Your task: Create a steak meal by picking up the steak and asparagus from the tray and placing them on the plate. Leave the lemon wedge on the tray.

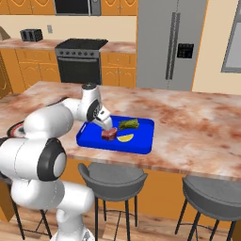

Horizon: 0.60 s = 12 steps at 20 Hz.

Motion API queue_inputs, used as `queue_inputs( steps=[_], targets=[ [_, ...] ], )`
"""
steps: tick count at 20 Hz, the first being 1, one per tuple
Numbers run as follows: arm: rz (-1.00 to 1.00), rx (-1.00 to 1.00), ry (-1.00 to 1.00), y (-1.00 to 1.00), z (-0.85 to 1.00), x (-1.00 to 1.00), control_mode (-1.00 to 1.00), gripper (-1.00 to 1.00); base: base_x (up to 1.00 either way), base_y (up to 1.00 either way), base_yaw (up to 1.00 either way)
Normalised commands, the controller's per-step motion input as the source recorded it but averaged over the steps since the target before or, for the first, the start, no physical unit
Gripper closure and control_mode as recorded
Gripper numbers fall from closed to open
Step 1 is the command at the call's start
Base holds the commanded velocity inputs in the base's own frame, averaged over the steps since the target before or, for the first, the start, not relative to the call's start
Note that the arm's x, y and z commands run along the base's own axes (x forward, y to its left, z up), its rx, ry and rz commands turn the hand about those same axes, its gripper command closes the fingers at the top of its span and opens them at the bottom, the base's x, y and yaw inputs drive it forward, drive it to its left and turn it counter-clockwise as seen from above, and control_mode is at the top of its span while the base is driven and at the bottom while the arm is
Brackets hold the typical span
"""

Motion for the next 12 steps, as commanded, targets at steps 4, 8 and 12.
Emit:
queue_inputs(
  steps=[4,8,12],
  targets=[
    [0.00,0.04,0.01,-0.06,-0.13,0.30,-1.00,-1.00,0.00,0.00,0.00],
    [0.00,0.00,0.03,0.00,-0.24,0.32,-1.00,-1.00,0.00,0.00,0.00],
    [-0.03,0.00,0.08,0.01,-0.27,0.28,-1.00,-1.00,0.00,0.00,0.00]
  ],
)
